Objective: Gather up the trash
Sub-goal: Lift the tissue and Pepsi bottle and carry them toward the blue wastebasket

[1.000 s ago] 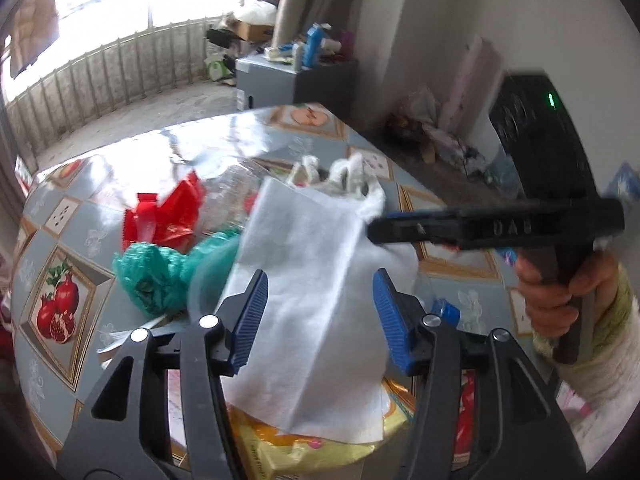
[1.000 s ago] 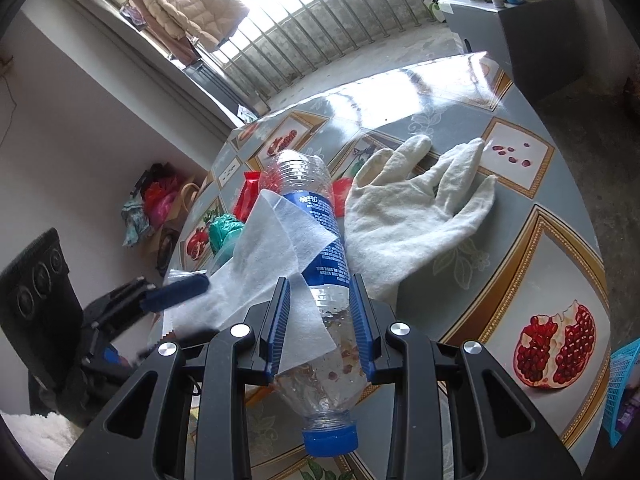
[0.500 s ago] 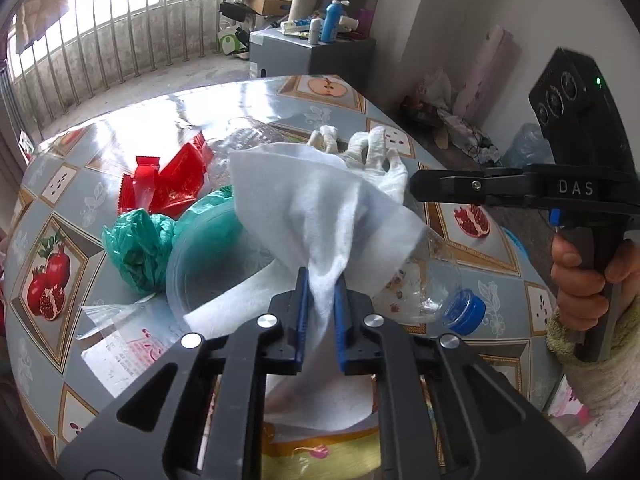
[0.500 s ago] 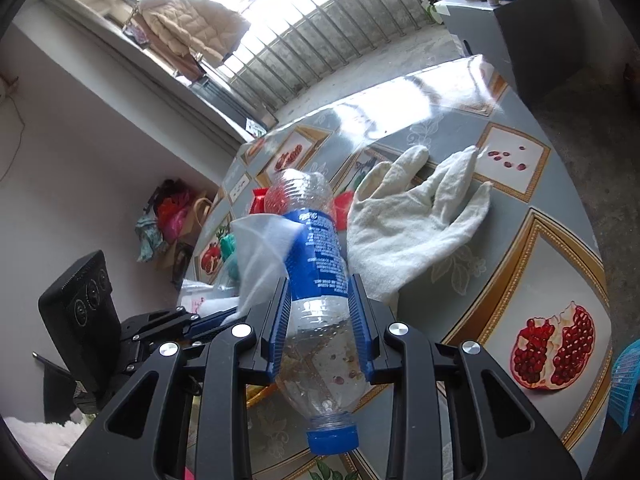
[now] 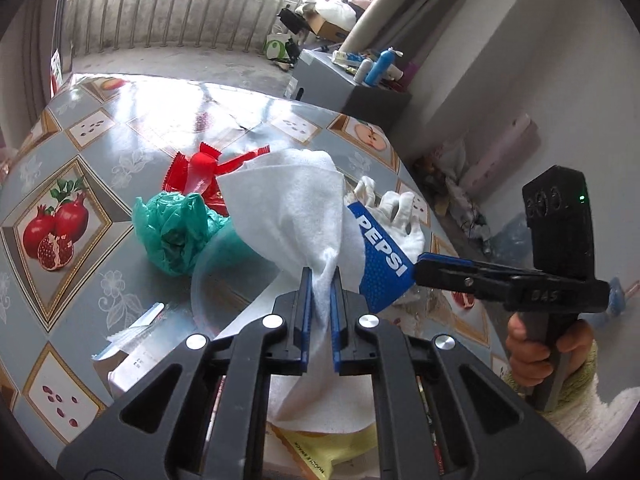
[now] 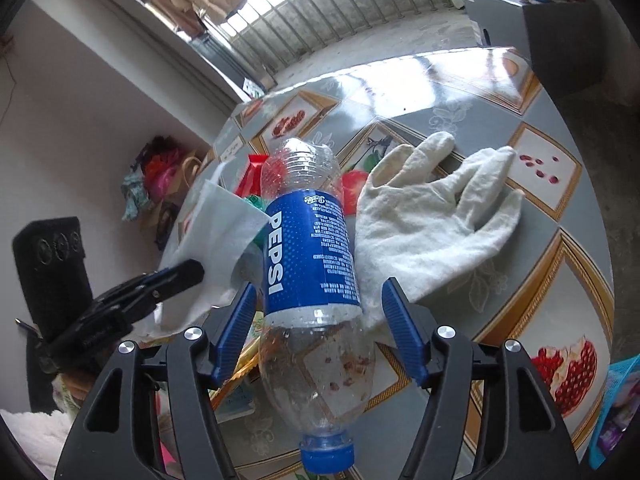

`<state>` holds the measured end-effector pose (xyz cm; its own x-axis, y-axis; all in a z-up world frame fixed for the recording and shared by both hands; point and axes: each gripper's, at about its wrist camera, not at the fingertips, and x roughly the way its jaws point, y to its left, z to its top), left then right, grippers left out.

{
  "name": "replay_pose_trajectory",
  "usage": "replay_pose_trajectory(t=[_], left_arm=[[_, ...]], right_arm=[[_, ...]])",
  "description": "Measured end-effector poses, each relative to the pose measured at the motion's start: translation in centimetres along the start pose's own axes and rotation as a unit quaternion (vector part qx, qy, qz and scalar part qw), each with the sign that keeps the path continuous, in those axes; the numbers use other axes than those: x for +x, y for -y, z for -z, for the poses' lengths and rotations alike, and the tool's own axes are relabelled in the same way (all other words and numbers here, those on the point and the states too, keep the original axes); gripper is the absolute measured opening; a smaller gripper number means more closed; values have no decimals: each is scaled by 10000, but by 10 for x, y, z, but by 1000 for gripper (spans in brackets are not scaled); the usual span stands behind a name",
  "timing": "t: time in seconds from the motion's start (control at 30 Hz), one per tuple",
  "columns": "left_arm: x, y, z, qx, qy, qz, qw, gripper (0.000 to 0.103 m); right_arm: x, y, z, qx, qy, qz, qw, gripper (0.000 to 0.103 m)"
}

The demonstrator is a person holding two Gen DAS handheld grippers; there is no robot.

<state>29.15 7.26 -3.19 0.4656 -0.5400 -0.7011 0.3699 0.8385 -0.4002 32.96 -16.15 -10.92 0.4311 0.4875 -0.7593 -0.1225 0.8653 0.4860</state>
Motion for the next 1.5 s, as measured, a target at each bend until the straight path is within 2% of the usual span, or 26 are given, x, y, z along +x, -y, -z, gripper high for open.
replay_pose_trajectory(t=[0.13,0.43,0.73,0.77,0.97,1.2,1.5], left_arm=[[-5,-4,0,-108,77,32,9999,6],[-6,-6,3,-233,139,37,9996,6],[-8,-4,7,-245,186,-4,9995,6],[-8,-3,7,-238,195,-15,9995,6],[-17,-2,6,-215,317,-30,9993,5],[-43,14,3,100,622,42,9980,5],[-87,34,-7,257,994,477,9936,5]], right_arm=[[13,-3,-8,-124,-241,114,9996,64],[28,-8,-16,-173,-575,-50,9982,64],[41,-5,-14,118,-900,-427,9950,64],[42,-5,-12,160,-908,-486,9946,59],[28,-3,-3,273,-691,-502,9960,57],[-18,-2,9,302,-261,-423,9983,57],[-86,-4,31,356,332,-440,9978,57]])
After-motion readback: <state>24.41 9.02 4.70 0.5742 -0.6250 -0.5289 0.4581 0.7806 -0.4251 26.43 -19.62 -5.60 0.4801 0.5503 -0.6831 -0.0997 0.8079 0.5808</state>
